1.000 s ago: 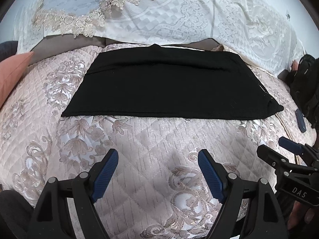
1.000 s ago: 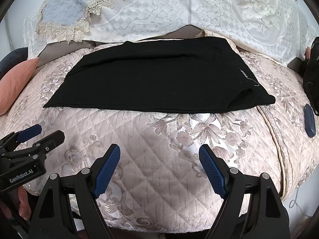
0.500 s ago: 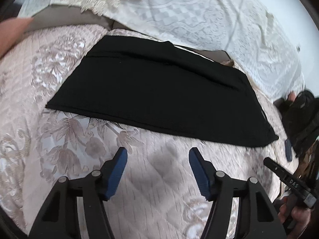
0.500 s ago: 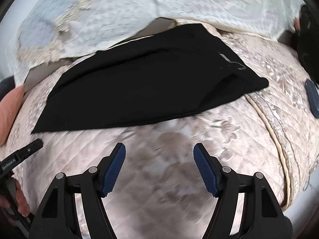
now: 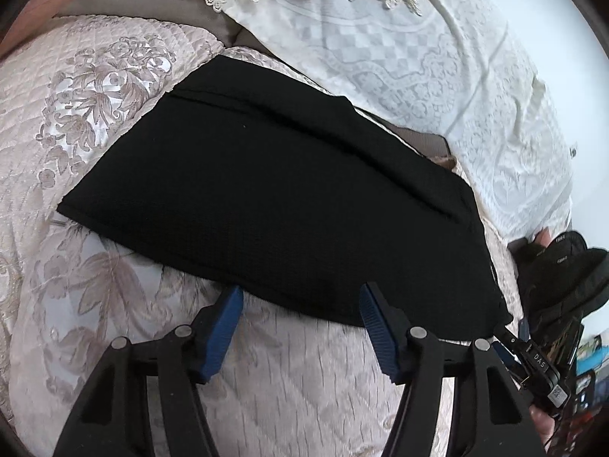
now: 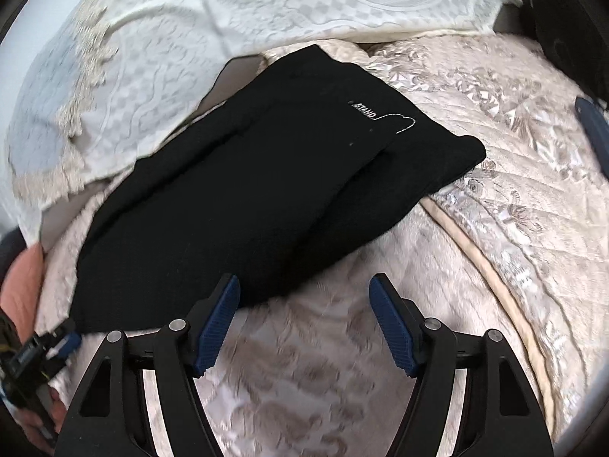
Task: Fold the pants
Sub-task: 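Grasp the black pants' waistband edge with both grippers and lift it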
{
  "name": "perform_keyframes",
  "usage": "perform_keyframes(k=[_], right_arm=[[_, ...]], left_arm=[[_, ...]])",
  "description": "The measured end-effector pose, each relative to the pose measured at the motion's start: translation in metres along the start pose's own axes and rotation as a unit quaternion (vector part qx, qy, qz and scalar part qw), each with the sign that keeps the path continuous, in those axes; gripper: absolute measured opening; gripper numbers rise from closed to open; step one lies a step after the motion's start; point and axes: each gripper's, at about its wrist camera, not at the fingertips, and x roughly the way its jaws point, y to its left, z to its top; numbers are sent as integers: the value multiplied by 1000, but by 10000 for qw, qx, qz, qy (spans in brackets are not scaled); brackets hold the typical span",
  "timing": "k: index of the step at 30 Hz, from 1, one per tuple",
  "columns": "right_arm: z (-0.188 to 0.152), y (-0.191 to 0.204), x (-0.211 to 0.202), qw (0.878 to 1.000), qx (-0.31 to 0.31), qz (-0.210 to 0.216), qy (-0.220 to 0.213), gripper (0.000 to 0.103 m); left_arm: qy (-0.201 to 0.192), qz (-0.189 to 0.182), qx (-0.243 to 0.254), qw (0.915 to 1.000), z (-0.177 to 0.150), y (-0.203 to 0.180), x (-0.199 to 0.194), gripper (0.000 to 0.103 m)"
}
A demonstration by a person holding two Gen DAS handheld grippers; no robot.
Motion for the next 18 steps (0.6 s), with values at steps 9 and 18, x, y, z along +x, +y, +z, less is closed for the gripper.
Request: perform_keyframes(k=[9, 18], right_arm=[[26, -23, 13, 9972, 599, 333, -302, 70], [43, -46, 25, 9930, 1038, 440, -350, 8]], left_arm=[[-276, 87, -228, 9993, 16, 13, 11, 48], [-222, 291, -526, 9979, 30, 30, 14, 5]])
